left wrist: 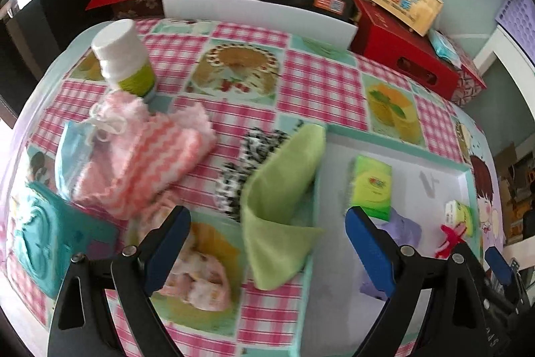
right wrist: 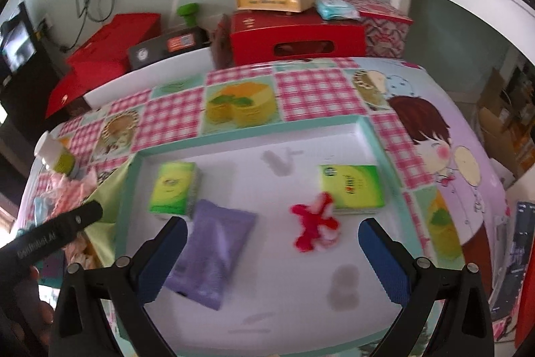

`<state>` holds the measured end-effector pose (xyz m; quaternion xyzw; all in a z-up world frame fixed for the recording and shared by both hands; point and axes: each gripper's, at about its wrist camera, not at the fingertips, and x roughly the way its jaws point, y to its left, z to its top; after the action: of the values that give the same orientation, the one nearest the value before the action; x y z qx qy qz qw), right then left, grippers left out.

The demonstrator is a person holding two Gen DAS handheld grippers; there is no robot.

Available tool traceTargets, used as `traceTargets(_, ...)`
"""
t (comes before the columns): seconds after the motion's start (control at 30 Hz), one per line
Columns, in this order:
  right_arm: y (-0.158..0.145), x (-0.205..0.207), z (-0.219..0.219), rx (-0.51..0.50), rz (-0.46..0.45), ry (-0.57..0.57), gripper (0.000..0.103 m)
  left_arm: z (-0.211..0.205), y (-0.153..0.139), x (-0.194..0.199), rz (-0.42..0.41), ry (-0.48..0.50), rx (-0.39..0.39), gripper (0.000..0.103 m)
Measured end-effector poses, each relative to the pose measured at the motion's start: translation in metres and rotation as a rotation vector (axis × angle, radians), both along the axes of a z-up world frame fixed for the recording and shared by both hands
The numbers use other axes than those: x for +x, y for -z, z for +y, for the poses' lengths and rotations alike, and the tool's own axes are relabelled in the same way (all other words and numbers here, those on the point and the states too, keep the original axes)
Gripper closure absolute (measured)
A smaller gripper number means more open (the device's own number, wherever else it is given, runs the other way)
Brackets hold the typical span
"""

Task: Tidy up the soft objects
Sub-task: 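Move both tools over the pile of soft items beside the tray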

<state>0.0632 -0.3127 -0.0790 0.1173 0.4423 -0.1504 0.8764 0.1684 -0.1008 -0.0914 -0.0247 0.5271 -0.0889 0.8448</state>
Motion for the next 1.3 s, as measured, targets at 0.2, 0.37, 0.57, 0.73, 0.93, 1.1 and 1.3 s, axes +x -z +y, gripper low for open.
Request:
traceTargets(0.2,0.0,0.01,0.03,0.008,0.001,-0.08,0.0,0.03,0.0,0.01,0.016,-0.059,0.01,0.009)
traceTargets(0.37,0.002,0.018,0.054,-0.009,0.011,-0.137,0.0,0.054,-0.004,0.015,0.0,-0.1,0.063,0.009)
traceTargets(0.57,0.006,0.023,0.07,0.004,0.02,-0.177,0.0,0.084,-0.011,0.018,-0.001,-0.15,0.016,0.009)
traceTargets(0.73,0.01,0.027,0.079,0.023,0.019,-0.197,0.0,0.094,-0.017,0.017,-0.012,-0.168,-0.014,0.009)
traceTargets(0.93,0.013,0.033,0.096,-0.015,0.017,-0.238,0.0,0.095,-0.025,0.016,-0.029,-0.135,-0.064,0.009)
traceTargets(1.1,0.015,0.04,0.108,-0.028,0.014,-0.272,0.0,0.102,-0.039,0.019,-0.074,-0.138,-0.061,0.009)
traceTargets(1.3,0.002,0.045,0.125,-0.035,-0.09,-0.312,0.0,0.115,-0.055,0.02,-0.139,-0.127,-0.057,0.009)
